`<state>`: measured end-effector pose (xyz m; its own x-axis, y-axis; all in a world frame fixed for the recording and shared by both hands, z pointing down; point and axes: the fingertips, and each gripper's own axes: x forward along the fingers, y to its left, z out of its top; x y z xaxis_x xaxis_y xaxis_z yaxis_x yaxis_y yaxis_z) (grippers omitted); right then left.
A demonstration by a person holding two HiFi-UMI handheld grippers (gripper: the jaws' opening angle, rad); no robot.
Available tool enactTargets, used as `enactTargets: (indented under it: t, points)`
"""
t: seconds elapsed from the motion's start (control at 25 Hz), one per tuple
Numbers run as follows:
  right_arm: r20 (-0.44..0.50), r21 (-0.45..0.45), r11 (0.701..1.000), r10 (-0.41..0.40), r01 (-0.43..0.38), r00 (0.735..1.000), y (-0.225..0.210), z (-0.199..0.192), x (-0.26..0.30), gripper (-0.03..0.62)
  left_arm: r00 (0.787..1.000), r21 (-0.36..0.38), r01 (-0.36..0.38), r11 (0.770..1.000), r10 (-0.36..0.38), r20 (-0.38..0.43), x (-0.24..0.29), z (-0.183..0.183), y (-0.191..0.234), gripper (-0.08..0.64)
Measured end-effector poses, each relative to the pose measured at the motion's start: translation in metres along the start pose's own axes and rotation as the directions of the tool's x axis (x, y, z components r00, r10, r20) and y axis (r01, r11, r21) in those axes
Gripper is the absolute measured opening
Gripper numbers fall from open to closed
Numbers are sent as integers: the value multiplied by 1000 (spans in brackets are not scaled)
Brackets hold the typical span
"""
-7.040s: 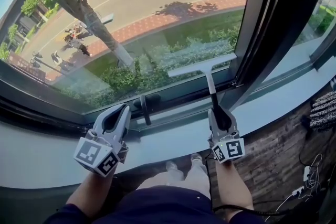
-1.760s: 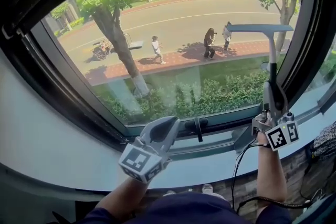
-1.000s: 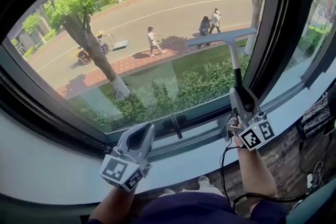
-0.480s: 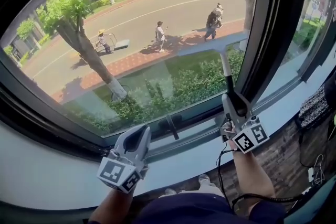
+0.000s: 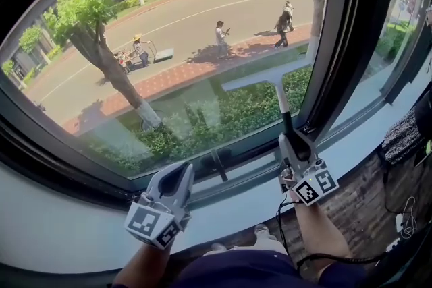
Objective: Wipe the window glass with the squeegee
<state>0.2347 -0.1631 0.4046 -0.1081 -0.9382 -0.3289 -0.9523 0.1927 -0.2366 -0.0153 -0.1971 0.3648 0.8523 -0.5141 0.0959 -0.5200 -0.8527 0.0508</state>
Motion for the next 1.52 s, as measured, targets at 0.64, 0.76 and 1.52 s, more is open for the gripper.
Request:
enactTargets:
  t: [0.64,0.76,1.52]
  points:
    - [-85,22,1000,-20,22,996,-2,-41,-22,101,1000,0,22,1000,-22,-21,2,-9,-7,5]
    - [-96,30,999,-22,25,995,-3,-47,-26,101,999,3,26,1000,-26,-27,2,-12,-9,5]
    - [-178,36,998,-44,51,983,-12,-99,-51,101,995,11,25,1000,-24,-101,9,-26,-16,5]
